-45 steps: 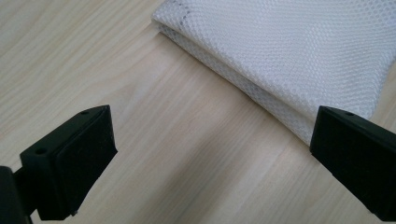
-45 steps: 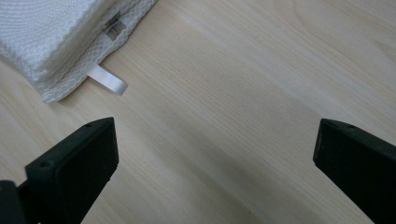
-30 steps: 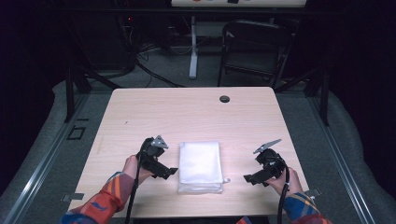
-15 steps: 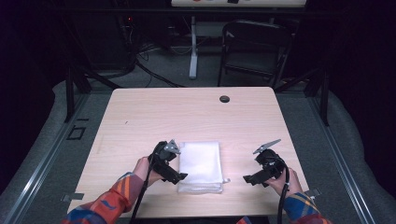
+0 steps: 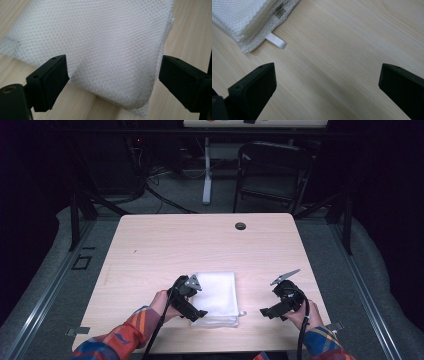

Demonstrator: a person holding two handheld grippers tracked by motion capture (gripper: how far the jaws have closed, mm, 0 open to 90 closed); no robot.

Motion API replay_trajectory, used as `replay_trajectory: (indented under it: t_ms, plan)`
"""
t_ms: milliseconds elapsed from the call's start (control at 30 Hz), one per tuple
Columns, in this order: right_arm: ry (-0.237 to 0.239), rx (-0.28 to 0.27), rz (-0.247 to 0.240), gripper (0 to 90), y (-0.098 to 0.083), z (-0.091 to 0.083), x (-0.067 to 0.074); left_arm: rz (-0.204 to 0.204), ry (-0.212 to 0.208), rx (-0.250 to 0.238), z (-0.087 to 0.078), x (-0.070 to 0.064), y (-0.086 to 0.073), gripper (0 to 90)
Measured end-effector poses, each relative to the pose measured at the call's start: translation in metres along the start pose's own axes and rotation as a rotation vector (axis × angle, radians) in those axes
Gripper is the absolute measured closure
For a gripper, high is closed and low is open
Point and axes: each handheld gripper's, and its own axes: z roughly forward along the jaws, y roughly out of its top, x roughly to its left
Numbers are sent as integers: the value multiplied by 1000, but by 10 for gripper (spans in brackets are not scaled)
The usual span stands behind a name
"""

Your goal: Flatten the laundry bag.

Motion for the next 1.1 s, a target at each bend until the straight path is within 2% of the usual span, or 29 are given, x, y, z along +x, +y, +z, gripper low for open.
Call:
replay_trajectory:
  t_ms: [67, 233, 333, 567, 700, 800, 900, 1033, 1100]
  plan:
    - [-1, 1, 1, 36, 0, 0, 0, 19, -10, 1, 3, -3, 1, 104]
    - [7, -13, 7, 36, 0, 1, 1, 36, -27, 15, 8, -7, 3, 150]
    - [0, 9, -8, 36, 0, 0, 1, 48, -29, 23, 12, -9, 4, 181]
    - [7, 13, -7, 38, 0, 0, 1, 83, -21, 37, 16, -15, 5, 364]
    - [9, 13, -6, 38, 0, 0, 1, 101, -14, 48, 17, -17, 5, 415]
    - [10, 14, -7, 40, 0, 0, 1, 103, -22, 19, 15, -18, 5, 444]
    - [9, 14, -6, 40, 0, 0, 1, 111, -35, 16, 15, -19, 5, 471]
    - [10, 16, -7, 41, 0, 0, 1, 130, -45, 45, 20, -21, 4, 513]
    - [4, 22, -13, 41, 0, 0, 1, 127, -46, 61, 23, -21, 3, 526]
